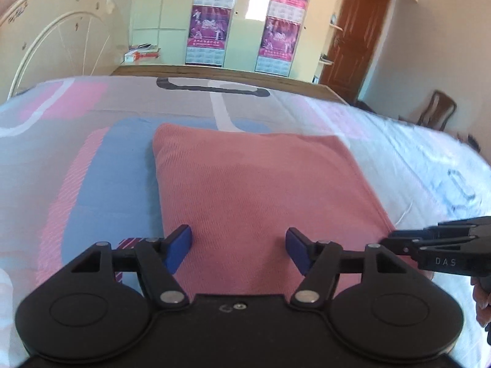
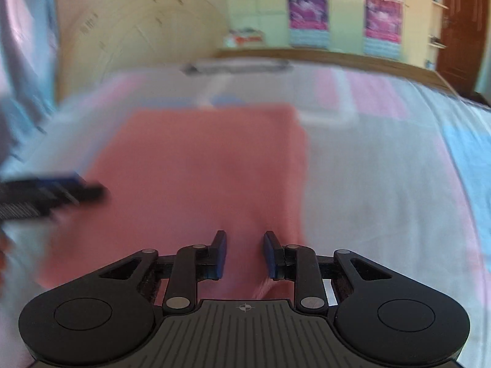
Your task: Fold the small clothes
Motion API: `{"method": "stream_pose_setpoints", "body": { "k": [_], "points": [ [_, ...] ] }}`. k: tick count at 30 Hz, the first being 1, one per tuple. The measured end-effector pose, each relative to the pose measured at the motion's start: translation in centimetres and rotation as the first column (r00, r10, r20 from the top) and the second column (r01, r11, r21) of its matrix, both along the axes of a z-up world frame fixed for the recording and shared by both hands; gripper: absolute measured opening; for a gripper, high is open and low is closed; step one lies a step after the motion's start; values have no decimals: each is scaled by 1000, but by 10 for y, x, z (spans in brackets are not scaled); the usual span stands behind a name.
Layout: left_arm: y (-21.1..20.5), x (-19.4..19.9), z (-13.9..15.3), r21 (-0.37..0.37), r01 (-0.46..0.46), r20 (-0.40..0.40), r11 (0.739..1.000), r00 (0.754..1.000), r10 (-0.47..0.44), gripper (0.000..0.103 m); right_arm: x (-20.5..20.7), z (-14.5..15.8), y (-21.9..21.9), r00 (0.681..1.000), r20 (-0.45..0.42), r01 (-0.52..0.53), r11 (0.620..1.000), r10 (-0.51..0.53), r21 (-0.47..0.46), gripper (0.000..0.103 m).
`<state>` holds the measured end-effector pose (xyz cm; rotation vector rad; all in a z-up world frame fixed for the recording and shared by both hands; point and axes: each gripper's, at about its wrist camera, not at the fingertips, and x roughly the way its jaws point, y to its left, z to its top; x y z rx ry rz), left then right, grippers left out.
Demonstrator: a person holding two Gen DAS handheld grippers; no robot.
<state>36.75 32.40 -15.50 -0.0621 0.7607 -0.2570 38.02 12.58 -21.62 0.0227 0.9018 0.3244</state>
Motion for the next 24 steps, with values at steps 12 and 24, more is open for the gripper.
{"method": "stream_pose_setpoints", "body": {
  "k": [12,24],
  "points": [
    [32,-50,-12,-77,-99,-195,992,977,82,78,-15,10,-37,985,-97,158,978,-145,137,38],
    [39,-49,-21,-202,-50,-238,978,971,1,15,-11,-5,-45,965,-226,191,951,-136,244,17]
  ]
}}
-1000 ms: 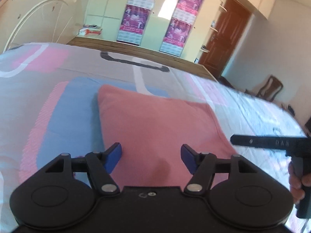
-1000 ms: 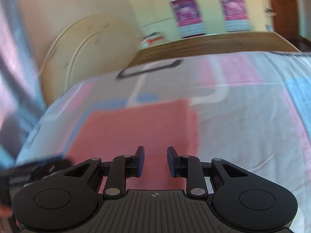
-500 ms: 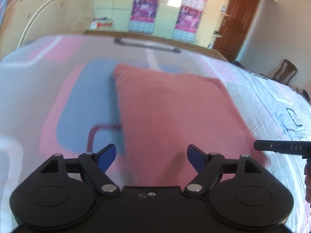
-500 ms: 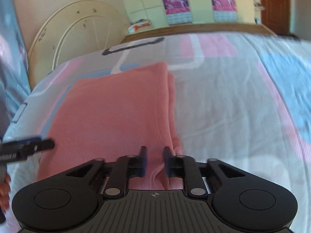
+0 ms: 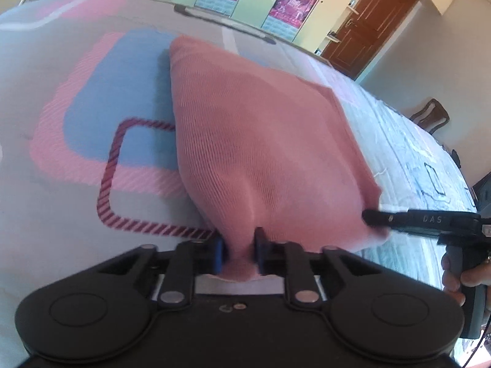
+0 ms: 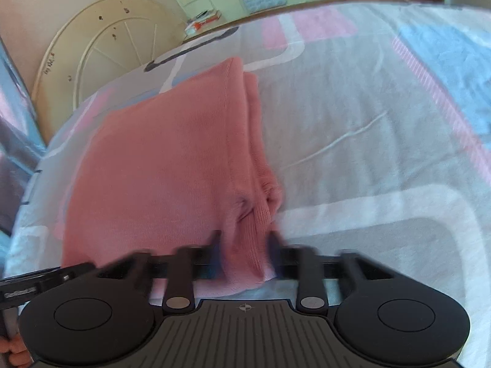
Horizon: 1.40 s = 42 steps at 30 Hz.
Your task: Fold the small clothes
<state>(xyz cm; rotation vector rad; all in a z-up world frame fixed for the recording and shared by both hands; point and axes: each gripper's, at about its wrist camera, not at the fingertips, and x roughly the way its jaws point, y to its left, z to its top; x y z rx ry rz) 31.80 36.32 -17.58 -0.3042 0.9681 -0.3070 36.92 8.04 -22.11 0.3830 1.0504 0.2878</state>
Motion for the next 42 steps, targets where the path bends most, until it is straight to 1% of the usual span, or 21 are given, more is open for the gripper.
{"method": "stream_pose_setpoints", "body": {
  "k": [2,4,5,7,9,11,13,14,15,16,19,21,24,26,28,31,32,33,35,37,42],
  "points": [
    [3,-3,13,-7,-1,37,1000,999,1,13,-3,3,-2,1000,-20,20,999,-19,41,15],
    [8,-7,24,2,11,67,1000,998,-11,13,-8,8,-5,999,-31,30,990,-26,134,15],
    [11,-9,26,11,16,70,1000,997,-17,13,-10,10,-7,999,-35,34,984,-28,174,14],
    [16,-8,18,34,16,42,999,999,-17,13,-14,8,-8,998,-54,38,982,-28,185,14],
    [12,-10,3,67,33,8,997,999,-33,15,-16,2,-3,999,-44,30,997,-27,73,15],
    [2,-15,2,116,38,34,993,999,-42,20,-19,3,2,1000,-4,8,1000,-8,-9,15],
    [-5,-19,9,146,20,51,989,998,-28,31,-23,13,13,998,57,-27,993,34,-117,15],
    [-5,-21,11,158,5,59,987,998,-14,41,-25,17,18,995,78,-42,987,55,-155,15],
    [-5,-24,16,164,-13,73,986,997,1,57,-27,19,21,994,87,-50,984,65,-171,15],
    [-4,-28,21,166,-33,97,986,995,17,63,-30,23,23,993,98,-48,983,66,-178,15],
    [-5,-37,40,183,-70,176,981,984,37,66,-38,36,29,985,161,-28,978,63,-208,15],
    [-13,-38,45,187,-56,192,981,981,19,68,-46,43,36,978,199,-27,978,69,-208,15],
    [-32,-27,39,204,-15,156,979,988,-18,70,-44,36,51,978,182,-66,976,105,-208,15],
    [-44,-26,28,247,-3,140,969,990,-32,74,-41,24,53,985,132,-77,970,110,-232,15],
    [-48,-23,22,282,-16,108,959,994,-16,74,-40,16,49,991,95,-68,968,93,-242,15],
    [-48,-27,28,285,-52,111,957,994,21,77,-44,24,43,989,115,-66,975,93,-214,16],
    [-48,-31,30,287,-68,115,955,993,36,83,-48,28,41,987,127,-73,976,101,-206,22],
    [-48,-35,35,289,-90,120,953,991,57,90,-52,33,39,985,138,-78,977,107,-199,36],
    [-50,-44,46,287,-121,127,950,988,88,98,-63,45,32,980,167,-77,979,108,-187,56],
    [-56,-52,55,295,-144,123,945,986,112,102,-75,59,30,970,209,-89,979,127,-183,59],
    [-75,-73,79,304,-183,100,935,982,160,102,-105,85,21,952,245,-143,972,186,-185,69]
  ]
}}
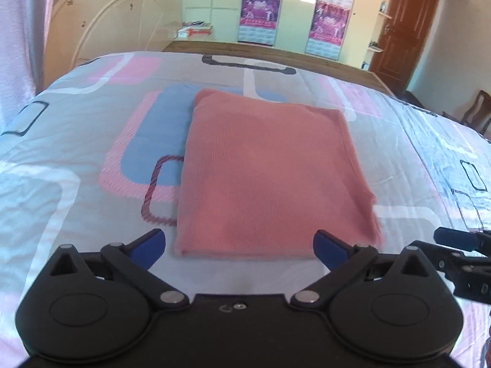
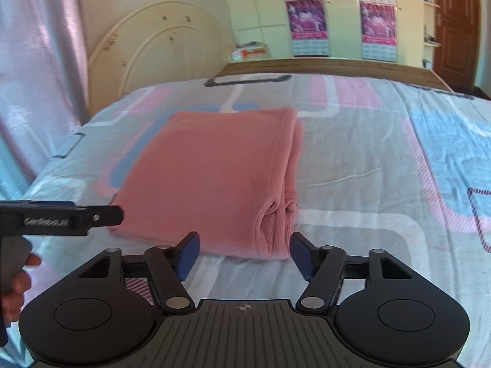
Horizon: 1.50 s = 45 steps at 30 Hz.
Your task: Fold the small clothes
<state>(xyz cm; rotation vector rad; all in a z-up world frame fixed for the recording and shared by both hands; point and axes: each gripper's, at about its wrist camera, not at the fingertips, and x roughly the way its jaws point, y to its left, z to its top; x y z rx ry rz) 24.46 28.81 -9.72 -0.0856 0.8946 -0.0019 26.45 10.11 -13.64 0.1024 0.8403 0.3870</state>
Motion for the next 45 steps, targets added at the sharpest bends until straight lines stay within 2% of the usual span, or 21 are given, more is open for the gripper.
{"method": "stream_pose_setpoints", "body": {
  "k": [4,8,11,13,18,22,26,29,31,35,41,45],
  "points": [
    [-25,-16,13,106,-37,-69,994,997,45,102,-26,16,-13,1000,27,-6,1000,5,21,74],
    [-53,-42,30,203,54,-66,978,997,-41,103,-56,34,-24,998,57,-25,999,24,22,78],
    [-67,-63,43,258,45,-26,965,999,-40,102,-77,48,-28,994,100,-41,999,41,1,80],
    [-72,-78,52,255,29,18,967,999,-34,102,-89,57,-31,990,130,-47,999,48,-9,82],
    [-75,-99,71,162,-17,67,987,998,6,102,-112,73,-36,983,177,-51,998,55,-26,84],
    [-80,-111,82,129,-15,109,992,994,1,102,-127,85,-43,976,211,-52,998,56,-27,85],
    [-74,-124,90,15,-33,147,999,989,30,102,-142,98,-46,963,264,-31,998,43,-50,94],
    [-63,-135,94,-79,-85,200,993,975,99,102,-156,107,-49,945,325,-7,997,30,-73,99],
    [-58,-140,97,-107,-103,224,989,967,124,102,-163,112,-52,935,354,2,997,25,-75,102],
    [-63,-145,103,16,-134,232,991,965,126,102,-173,116,-55,927,373,-5,998,30,-67,102],
    [-65,-158,106,45,-133,222,990,968,119,102,-181,117,-57,926,377,-8,998,28,-54,102],
    [-74,-167,108,111,-130,230,985,968,101,102,-184,119,-58,927,374,11,999,6,-44,102]
  ]
}}
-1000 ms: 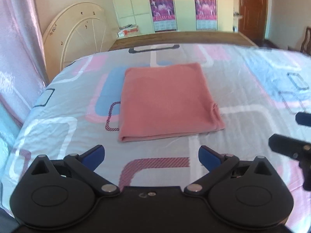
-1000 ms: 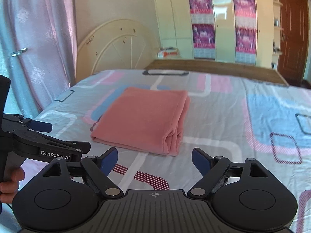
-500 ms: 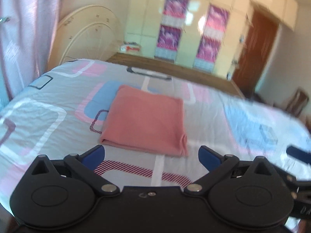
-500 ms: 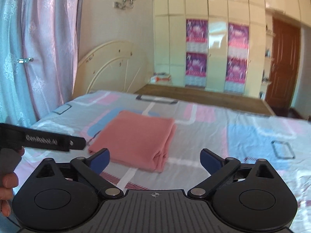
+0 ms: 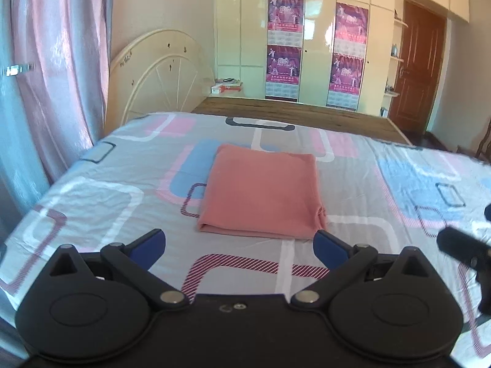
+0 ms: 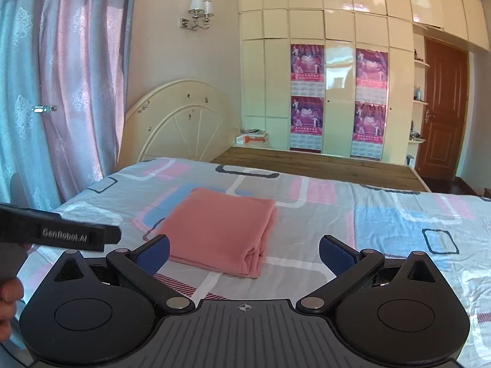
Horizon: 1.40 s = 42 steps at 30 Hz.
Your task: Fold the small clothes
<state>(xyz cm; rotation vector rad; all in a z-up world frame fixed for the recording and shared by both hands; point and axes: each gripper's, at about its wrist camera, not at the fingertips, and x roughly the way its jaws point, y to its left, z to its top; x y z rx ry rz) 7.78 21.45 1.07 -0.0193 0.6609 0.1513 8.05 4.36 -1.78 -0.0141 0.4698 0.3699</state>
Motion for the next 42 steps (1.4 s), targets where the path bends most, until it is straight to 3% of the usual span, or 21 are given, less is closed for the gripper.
{"method": "stream_pose_setpoints", "body": {
  "k": [15,26,30,35,42],
  "points": [
    [-9,-19,2,-4,50,-18,999,999,-50,102,-13,1,-5,1000,-9,22,999,-22,37,102],
    [-14,-21,-2,34,27,-62,999,998,-25,103,-18,2,-7,999,-13,31,999,-31,41,102],
    [-15,-24,-3,14,27,-58,1000,998,-26,102,-21,2,-7,999,-12,30,999,-29,37,102],
    [-23,-29,-6,70,13,-33,997,999,-10,102,-22,1,-8,999,-13,34,999,-33,37,102],
    [-22,-27,-5,53,15,-46,998,999,-13,102,-21,0,-12,998,-15,57,998,-56,33,102]
  ]
}}
